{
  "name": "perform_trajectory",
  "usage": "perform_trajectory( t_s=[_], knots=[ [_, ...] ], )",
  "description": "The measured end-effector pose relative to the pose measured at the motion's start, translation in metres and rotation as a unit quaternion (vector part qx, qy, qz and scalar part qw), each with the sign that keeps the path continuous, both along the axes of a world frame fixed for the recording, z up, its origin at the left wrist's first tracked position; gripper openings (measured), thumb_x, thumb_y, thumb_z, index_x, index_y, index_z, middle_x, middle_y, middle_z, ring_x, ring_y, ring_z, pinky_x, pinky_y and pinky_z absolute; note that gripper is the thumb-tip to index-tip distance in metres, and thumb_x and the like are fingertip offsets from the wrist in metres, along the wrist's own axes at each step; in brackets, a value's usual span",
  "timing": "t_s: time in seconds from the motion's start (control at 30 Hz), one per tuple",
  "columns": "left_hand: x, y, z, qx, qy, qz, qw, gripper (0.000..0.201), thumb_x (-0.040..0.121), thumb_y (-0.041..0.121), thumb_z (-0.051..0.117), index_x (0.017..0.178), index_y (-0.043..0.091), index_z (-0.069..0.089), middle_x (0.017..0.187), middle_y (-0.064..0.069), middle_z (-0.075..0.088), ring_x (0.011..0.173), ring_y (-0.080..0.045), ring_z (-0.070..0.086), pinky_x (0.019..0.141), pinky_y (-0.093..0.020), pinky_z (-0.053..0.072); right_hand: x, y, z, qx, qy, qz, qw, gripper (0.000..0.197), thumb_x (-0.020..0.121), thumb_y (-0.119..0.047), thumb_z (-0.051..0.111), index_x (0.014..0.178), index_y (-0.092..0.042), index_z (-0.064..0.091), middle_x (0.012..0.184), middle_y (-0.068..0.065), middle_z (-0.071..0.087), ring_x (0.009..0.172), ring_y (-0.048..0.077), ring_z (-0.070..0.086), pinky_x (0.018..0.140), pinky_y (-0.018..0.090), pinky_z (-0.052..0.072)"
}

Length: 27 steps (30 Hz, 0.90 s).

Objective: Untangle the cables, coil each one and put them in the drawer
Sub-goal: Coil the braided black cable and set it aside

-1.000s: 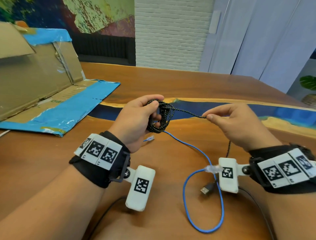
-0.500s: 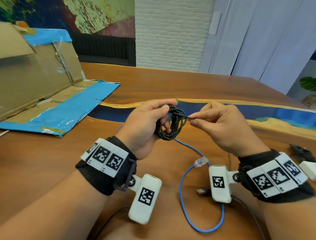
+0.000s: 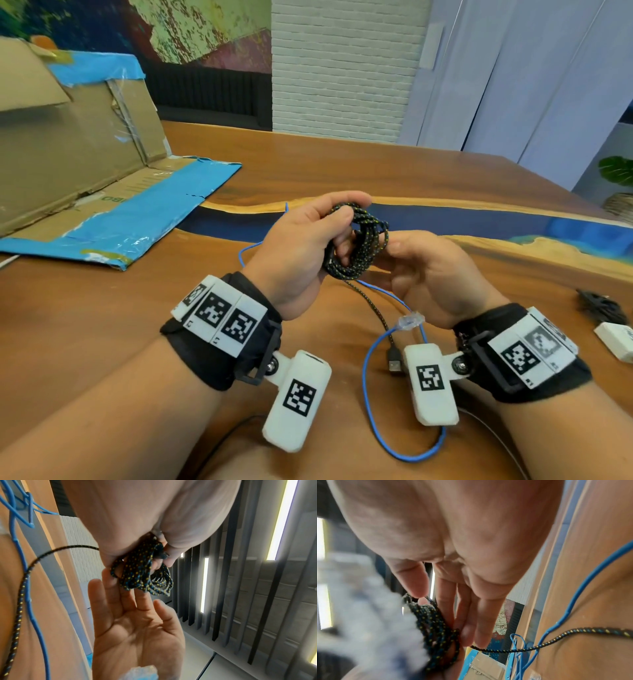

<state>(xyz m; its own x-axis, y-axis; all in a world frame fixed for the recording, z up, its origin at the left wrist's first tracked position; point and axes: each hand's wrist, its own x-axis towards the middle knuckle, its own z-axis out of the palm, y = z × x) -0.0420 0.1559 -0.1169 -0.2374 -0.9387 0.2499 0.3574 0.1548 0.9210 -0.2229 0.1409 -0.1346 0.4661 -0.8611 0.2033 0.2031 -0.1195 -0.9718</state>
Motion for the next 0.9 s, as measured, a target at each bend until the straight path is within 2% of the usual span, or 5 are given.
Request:
perform_trajectory(
  t_s=[0.17, 0.37, 0.6, 0.73, 0.9],
  knots=[
    [0.000, 0.000, 0.000, -0.020, -0.026, 0.023, 0.999, 0.026, 0.107, 0.010, 0.044, 0.121, 0.012, 0.065, 0.083, -0.015, 0.045, 0.077, -0.028, 0.041, 0.077, -0.038, 0.042, -0.002, 0.000, -0.002, -0.026, -0.018, 0.042, 0.999, 0.062, 0.078, -0.037, 0.084, 0.120, 0.006, 0.069, 0.123, 0.023, 0.068, 0.121, 0.033, 0.062, 0.109, 0.048, 0.048],
    [0.001, 0.002, -0.001, -0.041, -0.058, 0.015, 0.997, 0.027, 0.104, 0.006, 0.049, 0.125, 0.013, 0.064, 0.073, -0.005, 0.045, 0.066, -0.012, 0.044, 0.071, -0.027, 0.041, 0.006, 0.002, -0.002, -0.074, 0.024, -0.113, 0.991, 0.020, 0.084, -0.003, 0.070, 0.104, -0.003, 0.074, 0.097, 0.015, 0.077, 0.095, 0.027, 0.073, 0.084, 0.036, 0.061],
    [0.009, 0.004, 0.004, -0.070, -0.074, -0.017, 0.995, 0.058, 0.089, -0.018, 0.058, 0.133, 0.020, 0.057, 0.096, -0.015, 0.066, 0.091, -0.023, 0.063, 0.097, -0.041, 0.054, 0.009, -0.002, -0.001, -0.097, 0.007, -0.164, 0.982, 0.023, 0.084, 0.007, 0.071, 0.104, -0.004, 0.073, 0.100, 0.014, 0.078, 0.097, 0.025, 0.074, 0.089, 0.039, 0.057],
    [0.011, 0.000, 0.005, -0.099, -0.107, 0.034, 0.989, 0.048, 0.090, -0.017, 0.060, 0.127, 0.014, 0.061, 0.099, -0.017, 0.072, 0.091, -0.019, 0.069, 0.086, -0.034, 0.060, 0.012, -0.001, 0.004, -0.062, -0.072, -0.147, 0.985, 0.044, 0.075, 0.004, 0.071, 0.117, -0.005, 0.059, 0.094, 0.014, 0.078, 0.090, 0.023, 0.073, 0.086, 0.034, 0.057],
    [0.013, 0.000, 0.006, -0.086, -0.135, 0.055, 0.986, 0.043, 0.090, -0.016, 0.059, 0.119, 0.016, 0.058, 0.098, -0.014, 0.073, 0.074, -0.006, 0.067, 0.060, -0.016, 0.049, 0.009, 0.006, 0.009, 0.014, -0.119, -0.009, 0.993, 0.070, 0.078, 0.008, 0.059, 0.144, -0.009, 0.042, 0.079, 0.013, 0.069, 0.078, 0.023, 0.068, 0.088, 0.035, 0.054]
  ],
)
